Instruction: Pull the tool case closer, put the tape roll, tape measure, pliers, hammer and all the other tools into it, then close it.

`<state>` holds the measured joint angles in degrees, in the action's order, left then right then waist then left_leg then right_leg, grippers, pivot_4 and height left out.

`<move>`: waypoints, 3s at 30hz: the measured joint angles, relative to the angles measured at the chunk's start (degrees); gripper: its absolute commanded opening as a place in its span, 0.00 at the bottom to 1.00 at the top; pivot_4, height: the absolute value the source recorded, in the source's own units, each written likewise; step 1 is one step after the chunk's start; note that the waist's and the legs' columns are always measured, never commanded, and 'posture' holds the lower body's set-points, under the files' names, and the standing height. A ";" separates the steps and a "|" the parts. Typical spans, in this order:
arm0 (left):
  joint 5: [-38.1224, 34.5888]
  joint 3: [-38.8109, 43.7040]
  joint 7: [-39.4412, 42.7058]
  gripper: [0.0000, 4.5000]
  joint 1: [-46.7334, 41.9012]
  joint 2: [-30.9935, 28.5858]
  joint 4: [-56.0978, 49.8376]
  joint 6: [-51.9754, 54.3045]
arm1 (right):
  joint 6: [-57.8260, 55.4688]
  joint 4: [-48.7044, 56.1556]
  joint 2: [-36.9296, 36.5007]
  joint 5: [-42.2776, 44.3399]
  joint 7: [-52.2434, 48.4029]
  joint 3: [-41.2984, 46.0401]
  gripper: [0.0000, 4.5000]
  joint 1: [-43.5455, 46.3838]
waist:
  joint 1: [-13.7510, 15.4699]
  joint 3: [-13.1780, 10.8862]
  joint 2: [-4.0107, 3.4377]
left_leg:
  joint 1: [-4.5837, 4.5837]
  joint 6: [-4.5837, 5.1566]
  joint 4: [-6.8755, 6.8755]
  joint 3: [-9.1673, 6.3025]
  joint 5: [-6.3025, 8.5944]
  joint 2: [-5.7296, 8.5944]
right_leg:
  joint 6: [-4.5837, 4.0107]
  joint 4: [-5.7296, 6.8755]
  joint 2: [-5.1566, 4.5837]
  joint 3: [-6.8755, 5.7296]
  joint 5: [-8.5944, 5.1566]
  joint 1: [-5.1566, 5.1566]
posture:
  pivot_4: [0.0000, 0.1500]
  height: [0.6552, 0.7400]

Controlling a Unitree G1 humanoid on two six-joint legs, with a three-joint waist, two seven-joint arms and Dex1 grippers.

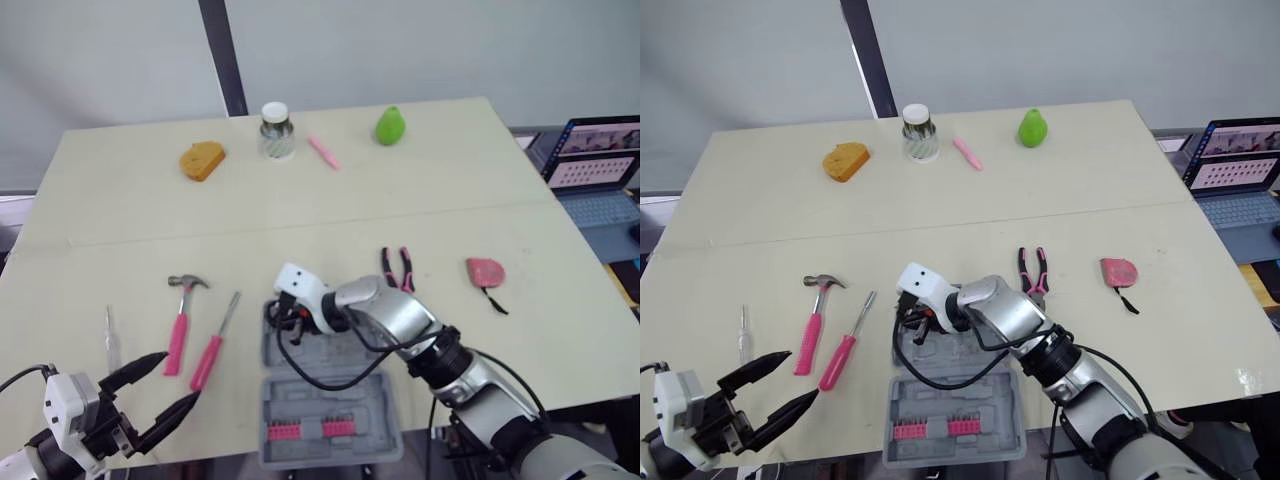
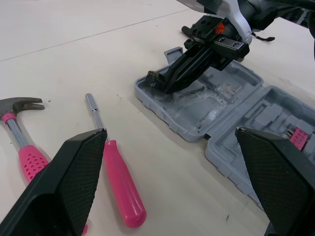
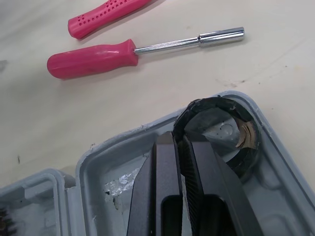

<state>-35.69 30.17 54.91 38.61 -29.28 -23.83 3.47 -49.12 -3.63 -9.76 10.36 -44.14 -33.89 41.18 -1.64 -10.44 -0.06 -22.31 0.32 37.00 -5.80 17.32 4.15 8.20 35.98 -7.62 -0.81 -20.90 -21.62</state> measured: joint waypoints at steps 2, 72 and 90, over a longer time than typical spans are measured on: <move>0.04 0.02 -0.06 1.00 0.22 0.03 0.00 0.00 | 0.32 -0.59 0.07 -0.27 -0.04 -0.10 0.01 0.01 | -0.03 0.00 0.00 | 0.00 -0.01 0.00 0.00 0.00 0.00 | 0.00 0.00 0.01 0.02 0.00 0.00 | 1.00 0.98; 1.30 -0.60 -1.00 1.00 1.13 1.66 0.00 -0.48 | 0.50 4.10 0.06 0.20 -2.06 2.99 0.54 1.20 | 0.01 0.01 0.02 | 0.02 -0.03 0.00 0.00 0.02 -0.01 | -0.01 0.01 0.02 0.12 -0.01 0.00 | 1.00 0.98; 1.38 -1.07 -1.01 1.00 0.34 1.57 0.01 -0.48 | 11.85 -2.10 1.40 -1.49 0.18 4.30 0.54 -4.44 | -0.06 0.02 0.03 | 0.02 -0.03 0.00 0.01 0.02 -0.01 | -0.01 0.03 0.05 0.10 -0.01 0.00 | 1.00 0.98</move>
<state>-34.30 29.10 53.91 38.95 -27.71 -23.82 2.99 -37.27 -5.74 -8.36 8.87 -43.96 -29.59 36.74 -1.70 -10.42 -0.03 -22.28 0.29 37.01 -5.79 17.33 4.14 8.19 36.01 -7.57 -0.70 -20.91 -21.62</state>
